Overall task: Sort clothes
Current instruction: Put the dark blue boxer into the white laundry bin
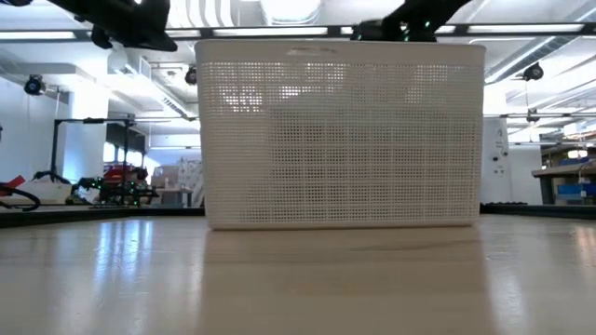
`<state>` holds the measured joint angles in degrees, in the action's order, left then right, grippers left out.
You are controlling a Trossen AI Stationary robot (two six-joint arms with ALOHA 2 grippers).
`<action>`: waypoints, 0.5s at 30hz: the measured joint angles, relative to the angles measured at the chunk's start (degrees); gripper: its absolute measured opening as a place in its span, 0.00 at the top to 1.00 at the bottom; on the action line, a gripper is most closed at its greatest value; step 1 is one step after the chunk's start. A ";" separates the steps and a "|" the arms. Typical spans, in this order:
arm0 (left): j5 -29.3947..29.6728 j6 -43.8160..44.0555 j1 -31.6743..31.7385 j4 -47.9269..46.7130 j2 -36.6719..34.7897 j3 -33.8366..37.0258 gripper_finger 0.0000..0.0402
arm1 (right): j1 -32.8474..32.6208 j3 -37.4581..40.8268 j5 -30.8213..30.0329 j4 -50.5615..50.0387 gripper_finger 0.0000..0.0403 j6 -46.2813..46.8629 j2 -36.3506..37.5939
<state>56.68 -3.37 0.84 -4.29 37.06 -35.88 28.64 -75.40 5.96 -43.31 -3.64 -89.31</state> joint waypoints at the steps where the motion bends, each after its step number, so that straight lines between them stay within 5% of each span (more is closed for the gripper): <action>1: -0.56 0.02 -0.02 0.00 0.04 0.00 0.95 | 0.00 -0.61 0.00 0.01 0.84 -0.01 0.83; 11: -0.80 0.50 -0.02 -0.06 0.37 0.00 0.95 | -0.62 -7.39 1.28 0.44 0.46 -4.19 3.83; 15: -0.93 0.67 -0.02 -0.05 0.37 0.00 0.95 | -1.10 -7.69 6.79 3.14 0.47 -5.43 2.38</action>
<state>55.75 -2.70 0.82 -4.35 37.43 -35.88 27.54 -83.09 12.74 -40.17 -9.07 -86.94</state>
